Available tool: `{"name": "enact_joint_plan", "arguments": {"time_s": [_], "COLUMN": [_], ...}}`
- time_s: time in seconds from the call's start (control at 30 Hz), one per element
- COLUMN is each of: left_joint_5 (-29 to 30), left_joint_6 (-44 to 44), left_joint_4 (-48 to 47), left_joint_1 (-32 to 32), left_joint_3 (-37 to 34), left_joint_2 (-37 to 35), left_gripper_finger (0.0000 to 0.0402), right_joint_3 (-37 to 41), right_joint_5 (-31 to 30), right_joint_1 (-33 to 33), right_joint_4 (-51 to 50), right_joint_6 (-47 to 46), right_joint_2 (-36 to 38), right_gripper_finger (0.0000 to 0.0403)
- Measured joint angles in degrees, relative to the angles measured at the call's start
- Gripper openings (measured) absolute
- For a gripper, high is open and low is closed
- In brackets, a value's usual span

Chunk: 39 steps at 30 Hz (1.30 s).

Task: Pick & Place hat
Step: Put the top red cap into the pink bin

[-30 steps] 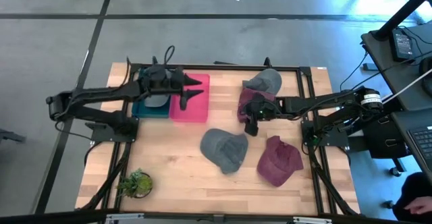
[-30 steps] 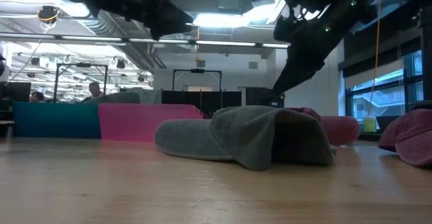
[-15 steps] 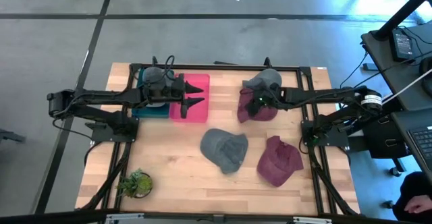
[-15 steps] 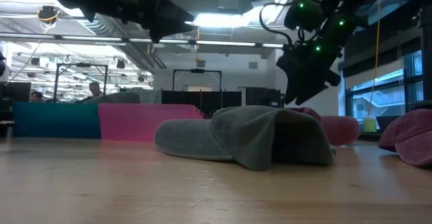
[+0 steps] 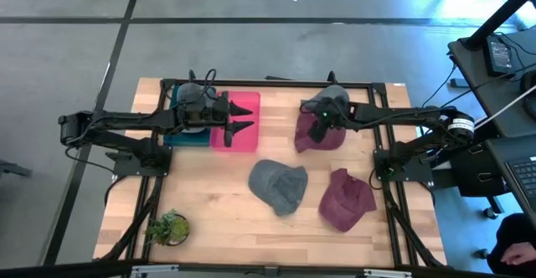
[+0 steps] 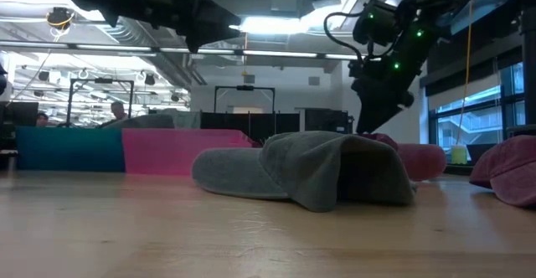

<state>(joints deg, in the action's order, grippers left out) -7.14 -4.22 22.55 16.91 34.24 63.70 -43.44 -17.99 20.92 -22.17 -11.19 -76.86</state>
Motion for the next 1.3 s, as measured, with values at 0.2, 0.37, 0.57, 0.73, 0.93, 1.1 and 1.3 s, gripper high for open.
{"name": "enact_joint_plan", "arguments": {"time_s": [0.2, 0.37, 0.57, 0.73, 0.93, 1.1, 1.3], "left_joint_5": [-0.02, -0.04, -0.04, -0.04, -0.04, 0.08, 9.02], "left_joint_6": [-0.12, -0.12, -0.12, -0.14, -0.14, -0.09, 2.89], "left_joint_4": [0.00, -0.03, -0.07, -0.08, -0.07, -0.07, -0.04], "left_joint_1": [0.00, 0.00, 0.00, 0.00, 0.00, -0.32, -3.46], "left_joint_3": [0.00, 0.00, 0.00, 0.00, 0.00, 0.00, 0.00], "left_joint_2": [0.02, 0.02, 0.02, 0.02, 0.02, 0.02, 0.02], "left_gripper_finger": [0.0173, 0.0175, 0.0175, 0.0173, 0.0175, 0.0172, 0.0171], "right_joint_3": [0.00, 0.00, 0.00, 0.00, 0.00, 0.00, 0.00], "right_joint_5": [-0.32, 1.15, 1.17, 1.09, 1.09, 1.10, 0.84], "right_joint_1": [1.09, 2.59, 3.41, 3.35, 3.35, 2.80, 1.87], "right_joint_4": [0.24, 1.56, 2.69, 2.69, 2.77, 3.35, 4.69], "right_joint_6": [1.17, 1.30, -0.55, 0.64, 2.51, 2.98, 3.05], "right_joint_2": [-0.71, -4.02, -7.26, -7.41, -7.09, -3.85, 1.90], "right_gripper_finger": [0.0227, 0.0227, 0.0185, 0.0067, 0.0022, 0.0009, 0.0010]}}
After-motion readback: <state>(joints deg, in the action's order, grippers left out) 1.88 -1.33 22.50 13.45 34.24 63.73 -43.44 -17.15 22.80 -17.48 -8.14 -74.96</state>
